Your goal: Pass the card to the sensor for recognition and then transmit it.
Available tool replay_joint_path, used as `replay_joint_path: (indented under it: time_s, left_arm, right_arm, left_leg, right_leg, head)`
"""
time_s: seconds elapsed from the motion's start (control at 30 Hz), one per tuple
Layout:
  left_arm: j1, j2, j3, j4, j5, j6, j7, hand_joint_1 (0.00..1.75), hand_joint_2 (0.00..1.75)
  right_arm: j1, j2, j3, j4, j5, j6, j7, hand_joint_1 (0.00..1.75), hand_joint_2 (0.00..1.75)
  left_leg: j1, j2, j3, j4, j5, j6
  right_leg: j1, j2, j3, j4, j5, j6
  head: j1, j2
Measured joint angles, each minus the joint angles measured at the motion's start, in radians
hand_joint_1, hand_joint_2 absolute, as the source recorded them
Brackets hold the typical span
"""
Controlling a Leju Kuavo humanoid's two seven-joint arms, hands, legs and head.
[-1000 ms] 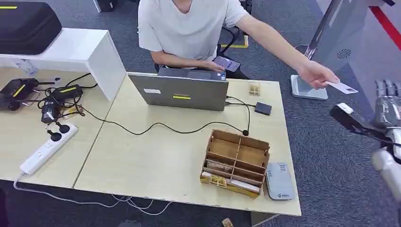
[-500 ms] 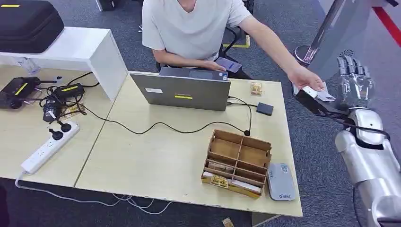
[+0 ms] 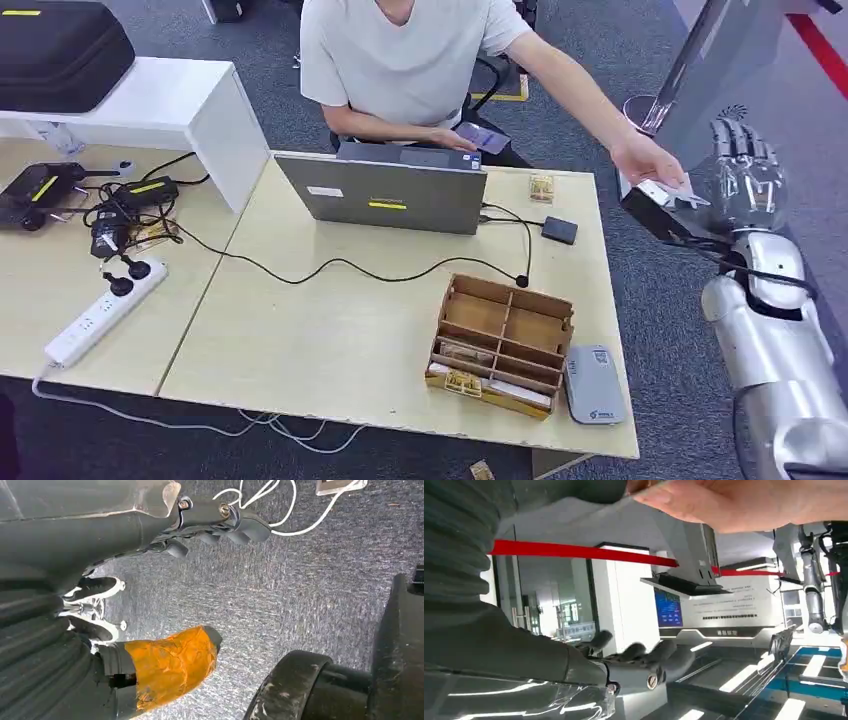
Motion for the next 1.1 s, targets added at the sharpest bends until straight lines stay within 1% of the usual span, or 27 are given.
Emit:
replay_joint_path:
  time_s: [0.3, 0.6, 0.77, 0.83, 1.0, 1.1]
  left_arm:
    - [0.000, 0.000, 0.015, 0.000, 0.001, -0.019, 0.012, 0.00, 1.75]
    - [0.000, -0.002, 0.019, 0.000, -0.011, -0.029, 0.017, 0.00, 1.75]
    - [0.000, -0.006, 0.019, 0.000, -0.025, 0.005, 0.028, 0.00, 1.75]
    - [0.000, -0.007, 0.019, 0.000, -0.018, 0.011, 0.031, 0.00, 1.75]
    - [0.004, -0.011, 0.023, 0.001, -0.005, 0.023, 0.045, 0.00, 1.75]
    - [0.006, -0.017, 0.031, 0.001, 0.009, 0.028, 0.059, 0.00, 1.75]
  right_arm:
    - [0.031, 0.021, -0.020, -0.051, 0.002, 0.019, -0.004, 1.75, 1.75]
    - [0.035, 0.027, -0.026, -0.070, 0.008, 0.022, -0.006, 1.75, 1.75]
    - [0.055, 0.030, -0.026, -0.094, 0.030, 0.018, 0.002, 1.75, 1.75]
    - [0.086, 0.030, -0.026, -0.130, 0.031, 0.005, -0.008, 1.75, 1.75]
    - [0.221, 0.027, -0.035, -0.287, 0.016, -0.024, -0.025, 1.75, 1.75]
    - [0.328, 0.018, -0.058, -0.418, 0.010, -0.054, -0.039, 1.75, 1.75]
  left_leg:
    - [0.000, 0.000, 0.000, 0.000, 0.000, 0.000]
    - [0.000, 0.000, 0.000, 0.000, 0.000, 0.000]
    - [0.000, 0.000, 0.000, 0.000, 0.000, 0.000]
    - [0.000, 0.000, 0.000, 0.000, 0.000, 0.000]
    - [0.000, 0.000, 0.000, 0.000, -0.001, -0.001]
    - [0.000, -0.002, 0.000, 0.000, -0.002, 0.000]
  right_leg:
    - [0.000, 0.000, 0.000, 0.000, 0.000, 0.000]
    - [0.000, 0.000, 0.000, 0.000, 0.000, 0.000]
    - [0.000, 0.000, 0.000, 0.000, 0.000, 0.000]
    - [0.000, 0.000, 0.000, 0.000, 0.000, 0.000]
    - [0.000, 0.000, -0.001, 0.000, -0.001, 0.000]
    - [0.000, -0.001, -0.001, 0.000, -0.002, 0.000]
  head:
    - [0.000, 0.000]
    - [0.000, 0.000]
    - [0.000, 0.000]
    - [0.000, 0.000]
    - [0.000, 0.000]
    - [0.000, 0.000]
